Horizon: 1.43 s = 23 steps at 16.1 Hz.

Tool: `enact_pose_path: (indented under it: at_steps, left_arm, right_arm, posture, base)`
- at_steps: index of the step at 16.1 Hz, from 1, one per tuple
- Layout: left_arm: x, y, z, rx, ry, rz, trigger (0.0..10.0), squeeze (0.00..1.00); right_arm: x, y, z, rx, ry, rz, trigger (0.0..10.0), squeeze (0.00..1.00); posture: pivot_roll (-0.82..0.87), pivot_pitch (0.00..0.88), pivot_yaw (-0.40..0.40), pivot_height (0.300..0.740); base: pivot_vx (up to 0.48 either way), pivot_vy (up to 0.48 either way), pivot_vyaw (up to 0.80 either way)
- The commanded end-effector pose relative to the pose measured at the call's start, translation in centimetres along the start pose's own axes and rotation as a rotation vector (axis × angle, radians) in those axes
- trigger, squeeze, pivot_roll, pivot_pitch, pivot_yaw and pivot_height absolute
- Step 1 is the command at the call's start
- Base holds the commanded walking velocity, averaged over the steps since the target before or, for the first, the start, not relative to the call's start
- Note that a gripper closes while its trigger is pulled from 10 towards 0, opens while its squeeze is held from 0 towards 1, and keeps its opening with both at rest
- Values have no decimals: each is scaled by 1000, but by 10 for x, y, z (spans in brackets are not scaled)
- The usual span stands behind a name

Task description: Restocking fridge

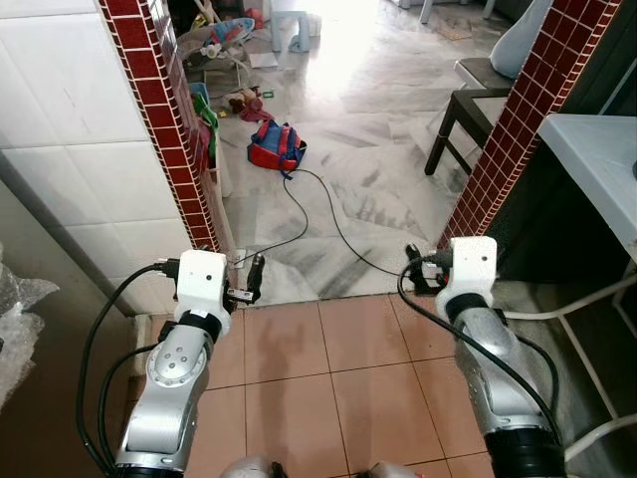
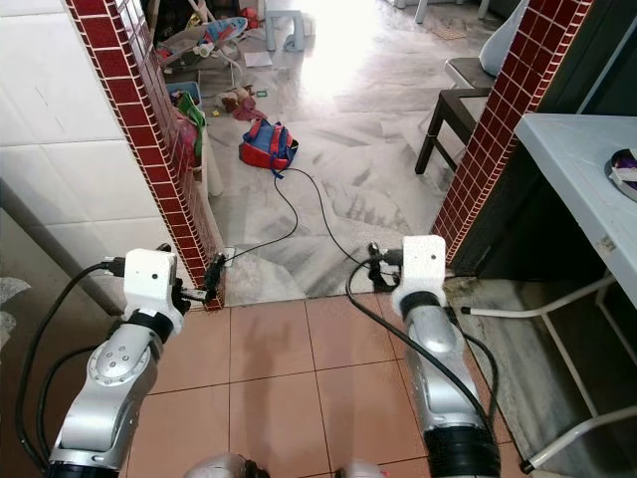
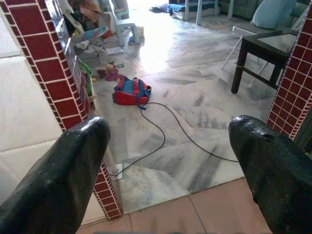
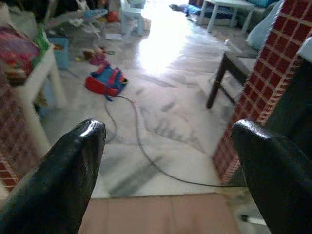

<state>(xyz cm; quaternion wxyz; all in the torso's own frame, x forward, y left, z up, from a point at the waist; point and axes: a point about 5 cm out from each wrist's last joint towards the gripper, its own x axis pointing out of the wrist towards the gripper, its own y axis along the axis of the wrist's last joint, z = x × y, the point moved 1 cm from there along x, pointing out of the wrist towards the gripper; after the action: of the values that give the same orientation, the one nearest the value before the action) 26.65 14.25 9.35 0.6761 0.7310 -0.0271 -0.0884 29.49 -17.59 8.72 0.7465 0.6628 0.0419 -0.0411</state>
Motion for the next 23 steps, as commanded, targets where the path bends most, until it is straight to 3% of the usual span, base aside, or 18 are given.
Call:
enact_pose_path:
  at_steps: [1, 3, 5, 8, 13, 15, 18, 21, 23]
  left_arm:
    - [0, -1, 3, -8, -9, 0, 10000, 0]
    - [3, 2, 6, -20, -21, 14, 10000, 0]
    - [4, 3, 5, -22, -18, 15, 10000, 0]
    - [3, 1, 5, -17, -15, 9, 10000, 0]
    - [3, 0, 7, -4, 10, 2, 10000, 0]
    - [3, 0, 7, 9, 6, 2, 10000, 0]
    - [4, -1, 8, 16, 4, -1, 10000, 0]
    - [1, -3, 10, -4, -20, -12, 10000, 0]
    - [0, -5, 11, -10, -35, -16, 10000, 0]
  right_arm:
    - [1, 6, 0, -42, -14, 23, 10000, 0]
    - [2, 4, -3, 72, -51, 9, 10000, 0]
    - [3, 6, -2, 29, -74, 21, 10000, 0]
    - [2, 1, -2, 51, -53, -21, 10000, 0]
    - [0, 6, -4, -3, -9, 24, 10000, 0]
    - [0, 4, -5, 55, -5, 3, 10000, 0]
    - [-2, 0, -3, 38, -10, -14, 10000, 0]
    - [-3, -3, -7, 77, 12, -21, 10000, 0]
    - [-3, -3, -13, 22, -2, -21, 10000, 0]
  posture:
    - [1, 0, 16, 740]
    - [1, 0, 16, 740]
    - [0, 7, 17, 740]
    - [0, 4, 17, 740]
    - [0, 12, 17, 740]
    - [0, 16, 20, 740]
    - [0, 16, 20, 740]
    - [-5, 8, 20, 740]
    - [-6, 1, 17, 740]
  base:
    - [0, 0, 0]
    - [270, 0, 0]
    - [294, 309, 0]
    - [198, 205, 0]
    - [0, 0, 0]
    - [0, 0, 0]
    - [0, 0, 0]
    - [0, 0, 0]
    - [0, 0, 0]
